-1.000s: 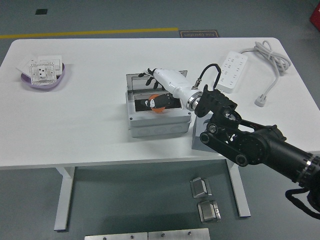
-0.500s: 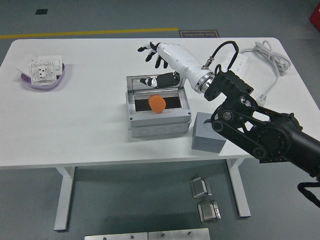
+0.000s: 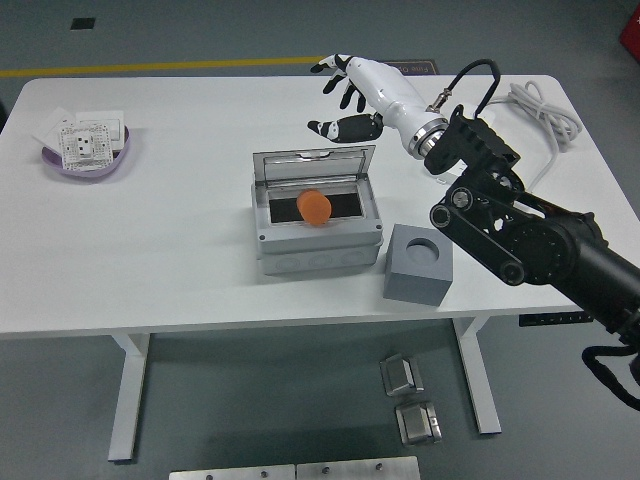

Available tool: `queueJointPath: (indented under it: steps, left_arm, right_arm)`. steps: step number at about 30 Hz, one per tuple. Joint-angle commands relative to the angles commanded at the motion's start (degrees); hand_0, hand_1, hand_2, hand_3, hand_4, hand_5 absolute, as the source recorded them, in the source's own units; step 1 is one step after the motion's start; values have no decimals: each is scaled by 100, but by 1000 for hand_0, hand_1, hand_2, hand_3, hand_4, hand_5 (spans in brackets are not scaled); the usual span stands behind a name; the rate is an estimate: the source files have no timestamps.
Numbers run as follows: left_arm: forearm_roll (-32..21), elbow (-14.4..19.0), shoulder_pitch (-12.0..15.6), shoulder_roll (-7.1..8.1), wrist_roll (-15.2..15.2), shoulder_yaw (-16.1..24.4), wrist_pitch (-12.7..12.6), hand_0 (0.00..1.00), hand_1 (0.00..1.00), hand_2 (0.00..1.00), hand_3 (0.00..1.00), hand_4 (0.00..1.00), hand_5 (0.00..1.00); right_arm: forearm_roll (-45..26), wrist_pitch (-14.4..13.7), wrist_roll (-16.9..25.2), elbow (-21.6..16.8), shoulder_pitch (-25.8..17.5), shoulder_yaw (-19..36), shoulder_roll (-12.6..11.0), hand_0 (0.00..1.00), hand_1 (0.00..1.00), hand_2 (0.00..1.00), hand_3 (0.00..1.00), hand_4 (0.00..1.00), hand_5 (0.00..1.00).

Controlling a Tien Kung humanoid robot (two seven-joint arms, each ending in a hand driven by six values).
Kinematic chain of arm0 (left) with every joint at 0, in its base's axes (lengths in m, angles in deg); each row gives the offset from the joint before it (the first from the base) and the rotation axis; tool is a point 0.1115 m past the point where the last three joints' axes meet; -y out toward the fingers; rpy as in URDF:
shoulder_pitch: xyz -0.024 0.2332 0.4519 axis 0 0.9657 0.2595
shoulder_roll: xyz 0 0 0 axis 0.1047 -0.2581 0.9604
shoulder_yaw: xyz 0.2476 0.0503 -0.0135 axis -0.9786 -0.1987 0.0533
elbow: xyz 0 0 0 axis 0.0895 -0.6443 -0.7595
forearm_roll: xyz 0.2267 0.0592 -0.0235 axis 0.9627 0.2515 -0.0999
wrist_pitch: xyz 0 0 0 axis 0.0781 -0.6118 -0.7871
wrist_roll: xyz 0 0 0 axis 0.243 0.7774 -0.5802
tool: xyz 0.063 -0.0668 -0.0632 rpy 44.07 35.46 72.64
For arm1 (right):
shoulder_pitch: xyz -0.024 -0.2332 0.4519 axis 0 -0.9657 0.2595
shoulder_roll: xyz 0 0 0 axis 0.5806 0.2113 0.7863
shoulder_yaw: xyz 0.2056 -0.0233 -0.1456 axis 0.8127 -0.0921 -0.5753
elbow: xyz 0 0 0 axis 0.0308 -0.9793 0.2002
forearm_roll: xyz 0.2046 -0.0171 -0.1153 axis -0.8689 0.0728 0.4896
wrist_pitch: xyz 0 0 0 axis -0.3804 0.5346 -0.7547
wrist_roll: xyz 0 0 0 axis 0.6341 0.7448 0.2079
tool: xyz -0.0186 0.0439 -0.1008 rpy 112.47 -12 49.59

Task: Pick up the cylinder from the cube,place it in the box,flap close box

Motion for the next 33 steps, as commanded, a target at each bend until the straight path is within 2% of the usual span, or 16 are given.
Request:
queueJointPath:
  steps: [11, 12, 17, 18, 23, 24, 33]
  left_arm:
    - [-1, 0, -3, 0, 1, -6, 0, 725, 738, 736, 868, 565, 137]
    - [2, 0, -3, 0, 1, -4, 0, 725, 737, 736, 868, 564, 136]
    - [20, 0, 0, 7, 0, 17, -3, 725, 737, 736, 868, 564, 136]
    - [22, 0, -1, 8, -1, 18, -4, 725, 737, 734, 868, 563, 137]
    - [18, 0, 0, 13, -4, 15, -5, 725, 737, 734, 868, 563, 137]
    - [16, 0, 0, 14, -5, 13, -4, 725, 736, 730, 868, 563, 136]
    - [24, 0, -17, 5, -18, 19, -4, 725, 736, 728, 868, 563, 136]
  right_arm:
    - [-167, 180, 30, 120, 16, 57, 74, 381, 444, 628, 735, 795, 303]
    - [-196, 200, 34, 125, 17, 62, 76, 416, 487, 629, 751, 823, 592]
    - [-348, 267, 64, 152, 20, 63, 76, 416, 487, 629, 751, 823, 592]
    - [-372, 272, 69, 156, 18, 60, 75, 751, 702, 699, 748, 907, 916]
    - [-433, 271, 85, 172, 1, 19, 92, 751, 702, 699, 748, 907, 916]
    - [-445, 267, 89, 177, -3, 8, 98, 830, 734, 722, 749, 990, 998]
    - [-557, 211, 136, 273, -31, -129, 161, 840, 735, 723, 747, 998, 998]
